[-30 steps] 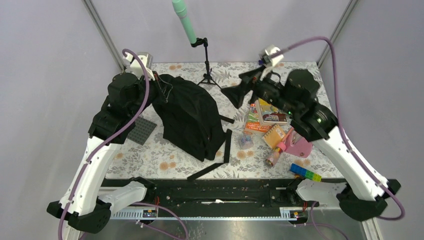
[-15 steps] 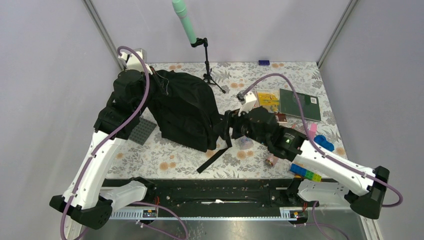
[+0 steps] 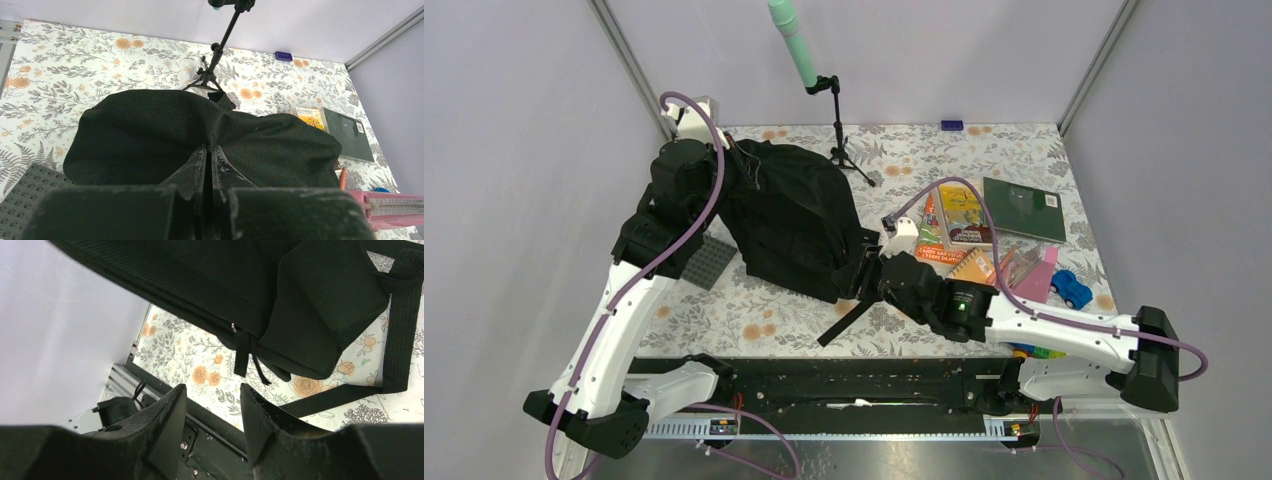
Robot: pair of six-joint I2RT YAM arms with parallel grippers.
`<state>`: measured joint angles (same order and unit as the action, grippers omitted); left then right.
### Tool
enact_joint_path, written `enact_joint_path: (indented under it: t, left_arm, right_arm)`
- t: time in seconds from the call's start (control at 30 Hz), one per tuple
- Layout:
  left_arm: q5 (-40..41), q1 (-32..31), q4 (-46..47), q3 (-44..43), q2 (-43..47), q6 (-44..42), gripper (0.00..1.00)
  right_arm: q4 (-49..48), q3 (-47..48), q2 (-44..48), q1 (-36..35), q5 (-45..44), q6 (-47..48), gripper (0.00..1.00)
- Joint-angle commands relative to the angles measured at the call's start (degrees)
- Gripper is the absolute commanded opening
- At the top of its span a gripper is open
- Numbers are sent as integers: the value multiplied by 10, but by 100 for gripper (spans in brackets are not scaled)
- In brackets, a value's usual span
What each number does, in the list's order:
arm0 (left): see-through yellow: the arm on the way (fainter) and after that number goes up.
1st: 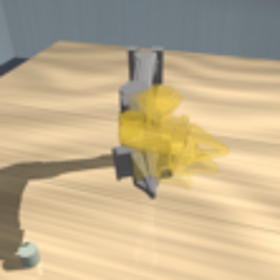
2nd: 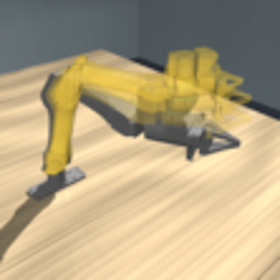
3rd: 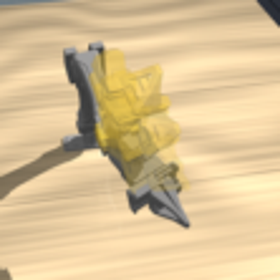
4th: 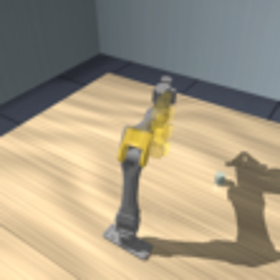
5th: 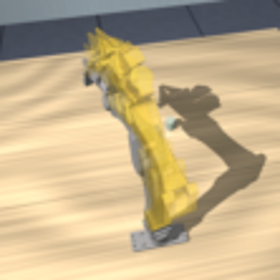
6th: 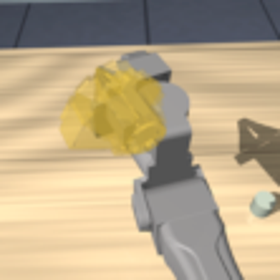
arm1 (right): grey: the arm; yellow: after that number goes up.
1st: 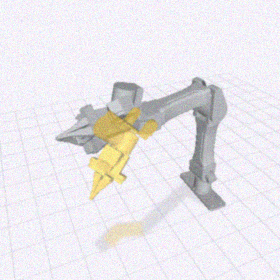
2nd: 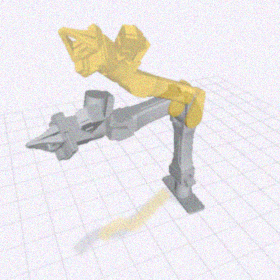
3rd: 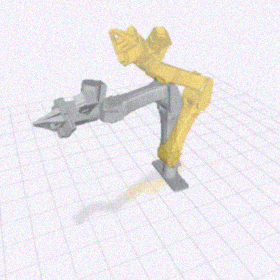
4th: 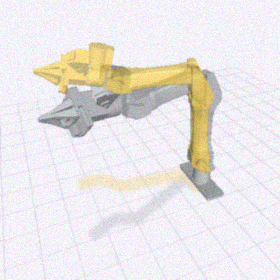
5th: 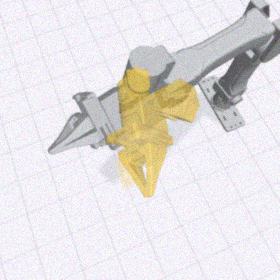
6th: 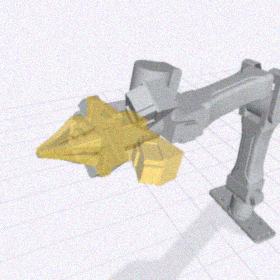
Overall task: Pack the student bag
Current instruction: Unzip the student bag at the center of the board.
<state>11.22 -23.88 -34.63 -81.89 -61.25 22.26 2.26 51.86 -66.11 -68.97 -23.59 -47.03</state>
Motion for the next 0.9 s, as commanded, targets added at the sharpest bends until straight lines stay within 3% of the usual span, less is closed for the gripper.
enact_joint_path:
  t: [0.0,0.3,0.63,0.8,0.87]
  left_arm:
    - [17,8,18,-9,0,-13,0]
    - [11,9,16,-14,-1,-18,0]
    - [13,10,11,-20,-5,-24,0]
    - [12,10,11,-21,-5,-22,0]
    - [13,10,11,-22,-6,-22,0]
  right_arm:
    - [-43,7,-31,-4,-56,-39,50]
    - [-32,22,-65,-4,-122,-22,46]
    - [-63,16,-72,-4,-111,8,33]
    - [-72,18,-80,-4,-98,15,24]
    - [-71,23,-82,-4,-95,23,15]
